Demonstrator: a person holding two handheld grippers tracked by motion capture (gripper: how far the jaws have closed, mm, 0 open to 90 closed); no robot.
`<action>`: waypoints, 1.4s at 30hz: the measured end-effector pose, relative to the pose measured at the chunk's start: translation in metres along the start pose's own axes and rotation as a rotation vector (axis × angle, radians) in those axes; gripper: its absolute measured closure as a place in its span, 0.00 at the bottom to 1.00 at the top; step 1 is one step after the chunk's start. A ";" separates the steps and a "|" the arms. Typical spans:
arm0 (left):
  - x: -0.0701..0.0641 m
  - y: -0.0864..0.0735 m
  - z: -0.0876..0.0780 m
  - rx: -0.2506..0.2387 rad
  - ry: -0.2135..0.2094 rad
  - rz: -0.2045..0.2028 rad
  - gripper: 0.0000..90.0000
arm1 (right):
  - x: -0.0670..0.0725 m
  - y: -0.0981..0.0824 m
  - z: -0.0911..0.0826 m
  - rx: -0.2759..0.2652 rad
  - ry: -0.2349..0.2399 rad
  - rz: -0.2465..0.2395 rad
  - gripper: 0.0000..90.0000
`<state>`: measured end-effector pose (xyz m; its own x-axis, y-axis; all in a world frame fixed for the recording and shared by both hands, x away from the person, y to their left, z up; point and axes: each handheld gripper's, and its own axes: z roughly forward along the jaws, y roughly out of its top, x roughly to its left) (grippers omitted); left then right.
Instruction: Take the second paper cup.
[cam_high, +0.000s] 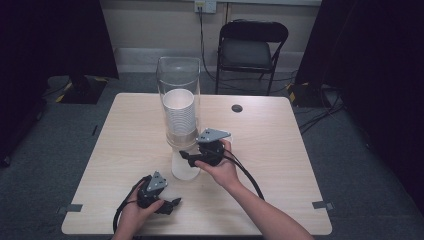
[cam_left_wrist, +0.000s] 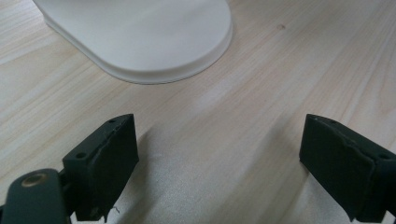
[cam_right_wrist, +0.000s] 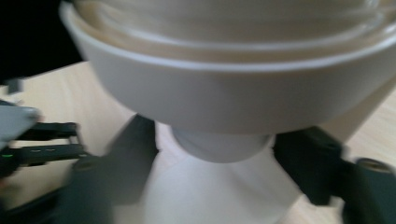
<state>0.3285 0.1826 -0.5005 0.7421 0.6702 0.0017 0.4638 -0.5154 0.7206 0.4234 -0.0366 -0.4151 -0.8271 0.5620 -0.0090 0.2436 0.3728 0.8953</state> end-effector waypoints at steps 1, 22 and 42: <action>0.000 0.000 0.000 0.000 0.000 0.000 0.12 | -0.002 -0.002 0.001 -0.009 0.017 0.026 0.42; 0.000 0.000 0.000 0.001 -0.018 0.006 0.11 | 0.002 -0.009 0.018 -0.016 0.050 0.044 0.28; 0.000 0.000 0.000 0.003 -0.012 0.012 0.11 | 0.010 -0.060 0.043 0.065 0.008 0.050 0.39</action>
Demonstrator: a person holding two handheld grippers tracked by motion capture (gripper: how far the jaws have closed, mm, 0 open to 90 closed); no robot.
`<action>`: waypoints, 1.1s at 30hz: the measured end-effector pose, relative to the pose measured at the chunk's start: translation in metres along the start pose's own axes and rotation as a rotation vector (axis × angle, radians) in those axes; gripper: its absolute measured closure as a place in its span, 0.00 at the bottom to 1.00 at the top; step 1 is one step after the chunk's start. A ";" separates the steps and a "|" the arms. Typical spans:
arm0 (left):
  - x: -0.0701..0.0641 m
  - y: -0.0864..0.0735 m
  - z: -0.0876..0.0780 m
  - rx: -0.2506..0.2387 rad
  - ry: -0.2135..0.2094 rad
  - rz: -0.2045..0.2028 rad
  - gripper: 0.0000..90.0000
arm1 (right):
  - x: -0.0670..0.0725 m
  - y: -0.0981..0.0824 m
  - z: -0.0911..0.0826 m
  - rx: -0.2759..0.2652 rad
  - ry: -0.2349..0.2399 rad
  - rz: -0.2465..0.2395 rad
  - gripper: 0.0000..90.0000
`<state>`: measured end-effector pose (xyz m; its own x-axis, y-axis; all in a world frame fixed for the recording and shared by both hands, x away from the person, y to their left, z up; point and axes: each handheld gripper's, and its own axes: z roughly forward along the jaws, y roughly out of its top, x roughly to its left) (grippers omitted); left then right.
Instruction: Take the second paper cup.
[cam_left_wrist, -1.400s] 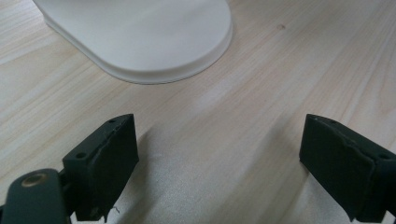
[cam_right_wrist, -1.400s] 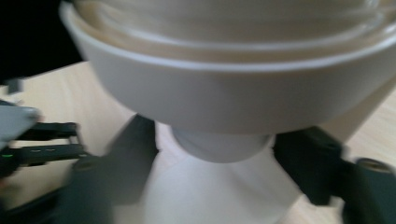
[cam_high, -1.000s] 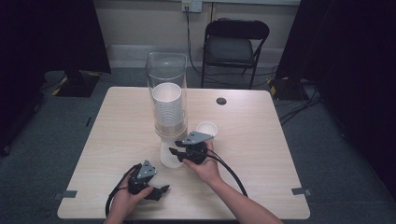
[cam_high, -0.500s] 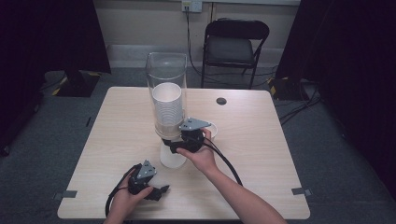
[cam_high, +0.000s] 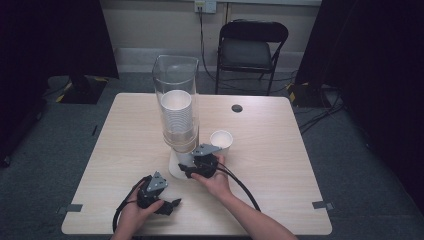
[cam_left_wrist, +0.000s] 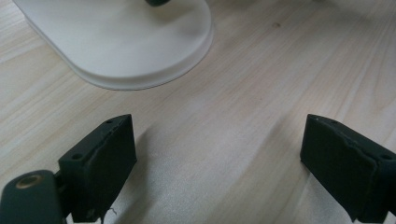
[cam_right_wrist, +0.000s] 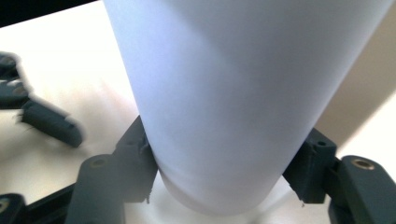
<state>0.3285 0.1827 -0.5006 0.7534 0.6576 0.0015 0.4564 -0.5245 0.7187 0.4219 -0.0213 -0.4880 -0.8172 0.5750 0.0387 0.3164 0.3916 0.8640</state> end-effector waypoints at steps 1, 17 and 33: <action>0.000 0.000 0.000 0.000 0.000 0.000 0.11 | 0.000 0.000 0.000 0.000 0.000 0.000 0.39; 0.000 0.000 0.000 0.000 -0.005 -0.002 0.11 | -0.003 -0.003 -0.023 0.069 0.006 -0.066 0.39; -0.005 0.009 0.009 -0.014 0.071 -0.071 0.18 | -0.015 -0.047 -0.068 0.156 0.071 -0.134 0.38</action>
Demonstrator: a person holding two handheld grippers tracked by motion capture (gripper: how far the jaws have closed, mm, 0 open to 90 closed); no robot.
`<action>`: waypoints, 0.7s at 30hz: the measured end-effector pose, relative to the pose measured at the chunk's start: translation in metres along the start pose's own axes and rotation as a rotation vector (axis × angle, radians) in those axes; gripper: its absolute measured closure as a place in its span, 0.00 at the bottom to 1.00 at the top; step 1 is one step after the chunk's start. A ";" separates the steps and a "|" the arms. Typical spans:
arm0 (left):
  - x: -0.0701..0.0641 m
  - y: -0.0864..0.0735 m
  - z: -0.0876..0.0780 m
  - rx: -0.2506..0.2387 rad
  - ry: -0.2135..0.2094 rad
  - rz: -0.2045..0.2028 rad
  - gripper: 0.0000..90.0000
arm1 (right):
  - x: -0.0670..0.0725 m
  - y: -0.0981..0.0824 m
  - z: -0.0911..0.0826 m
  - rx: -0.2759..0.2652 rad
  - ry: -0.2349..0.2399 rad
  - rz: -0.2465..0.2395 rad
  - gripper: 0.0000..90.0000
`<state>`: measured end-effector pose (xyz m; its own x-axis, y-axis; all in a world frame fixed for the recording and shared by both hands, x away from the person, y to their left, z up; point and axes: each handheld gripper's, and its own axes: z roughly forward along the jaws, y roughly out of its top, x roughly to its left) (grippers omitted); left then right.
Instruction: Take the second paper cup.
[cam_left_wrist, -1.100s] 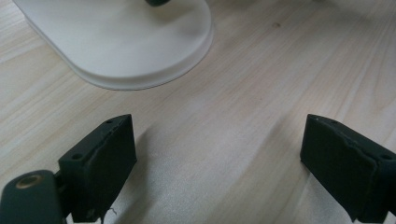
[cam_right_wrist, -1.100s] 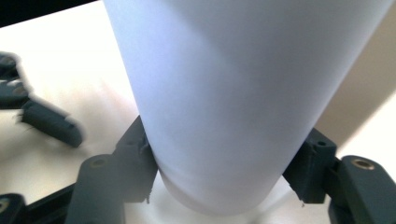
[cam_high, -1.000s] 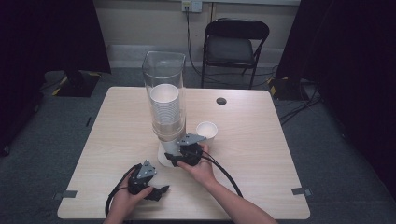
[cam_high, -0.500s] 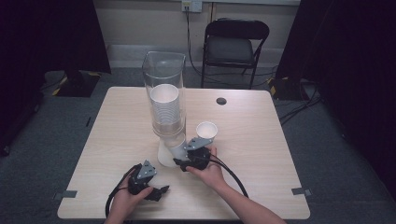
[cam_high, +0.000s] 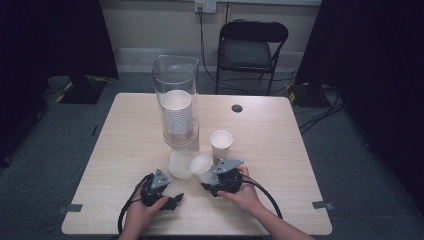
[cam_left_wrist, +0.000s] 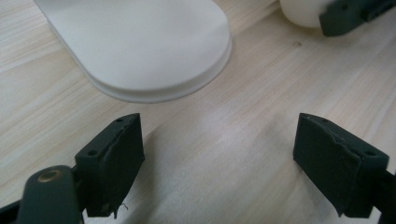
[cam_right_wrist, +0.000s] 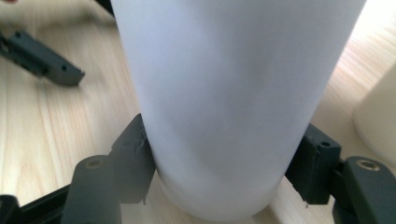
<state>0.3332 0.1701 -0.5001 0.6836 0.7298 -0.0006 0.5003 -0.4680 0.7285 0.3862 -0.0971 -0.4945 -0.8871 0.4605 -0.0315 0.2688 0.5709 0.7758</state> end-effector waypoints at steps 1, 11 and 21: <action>0.000 0.000 0.000 0.000 0.000 0.000 0.17 | 0.000 0.000 0.000 0.000 0.000 0.000 0.38; -0.001 0.001 0.002 -0.017 0.003 -0.011 0.17 | -0.006 -0.008 -0.001 0.026 0.000 0.043 0.37; -0.001 0.000 0.002 -0.017 0.002 -0.010 0.17 | -0.008 -0.005 0.004 0.048 -0.031 0.047 0.20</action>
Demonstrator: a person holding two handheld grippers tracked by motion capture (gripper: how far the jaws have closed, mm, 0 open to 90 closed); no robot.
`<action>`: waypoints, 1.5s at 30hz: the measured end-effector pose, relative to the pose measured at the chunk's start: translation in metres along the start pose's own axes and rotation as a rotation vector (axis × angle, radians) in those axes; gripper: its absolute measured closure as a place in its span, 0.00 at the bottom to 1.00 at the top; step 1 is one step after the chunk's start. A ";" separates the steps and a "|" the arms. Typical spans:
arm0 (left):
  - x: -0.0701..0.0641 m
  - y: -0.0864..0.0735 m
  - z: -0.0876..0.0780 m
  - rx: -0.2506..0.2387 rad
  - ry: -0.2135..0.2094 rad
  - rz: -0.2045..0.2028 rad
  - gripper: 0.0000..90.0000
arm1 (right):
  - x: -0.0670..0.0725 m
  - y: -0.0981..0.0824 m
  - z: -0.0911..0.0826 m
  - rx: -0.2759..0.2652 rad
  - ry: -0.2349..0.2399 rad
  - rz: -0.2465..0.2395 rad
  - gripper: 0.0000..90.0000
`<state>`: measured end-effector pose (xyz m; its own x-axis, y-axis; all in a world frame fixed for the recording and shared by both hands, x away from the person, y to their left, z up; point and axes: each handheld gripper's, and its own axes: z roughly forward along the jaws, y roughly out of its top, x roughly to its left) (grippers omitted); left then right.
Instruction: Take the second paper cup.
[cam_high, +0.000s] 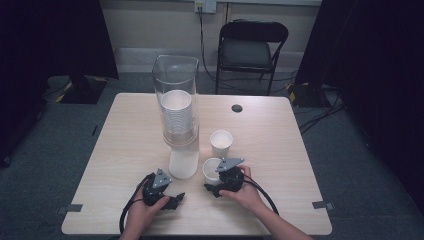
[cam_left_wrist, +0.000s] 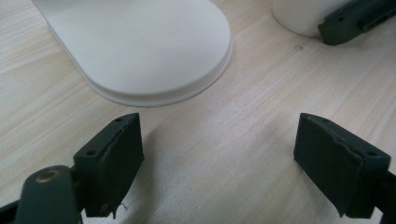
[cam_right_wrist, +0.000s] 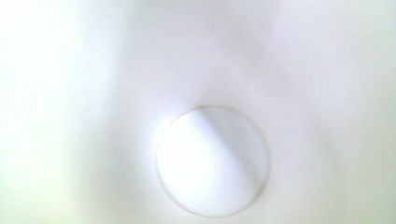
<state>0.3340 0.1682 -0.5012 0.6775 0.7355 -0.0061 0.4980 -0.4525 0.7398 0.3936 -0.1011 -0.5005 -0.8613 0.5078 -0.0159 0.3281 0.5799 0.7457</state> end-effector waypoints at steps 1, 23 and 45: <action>0.000 0.000 0.000 0.000 0.000 0.001 0.17 | 0.000 0.000 0.000 0.003 0.001 -0.004 0.19; 0.001 0.000 0.000 0.003 -0.009 0.005 0.16 | -0.018 -0.019 -0.054 -0.018 -0.022 0.035 0.17; 0.001 0.000 0.000 0.008 -0.010 0.010 0.16 | -0.049 -0.076 -0.124 -0.012 -0.094 0.117 0.17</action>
<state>0.3347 0.1688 -0.5012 0.6877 0.7260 -0.0055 0.4956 -0.4639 0.7343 0.3623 -0.2489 -0.4735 -0.7770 0.6294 0.0099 0.4195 0.5059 0.7537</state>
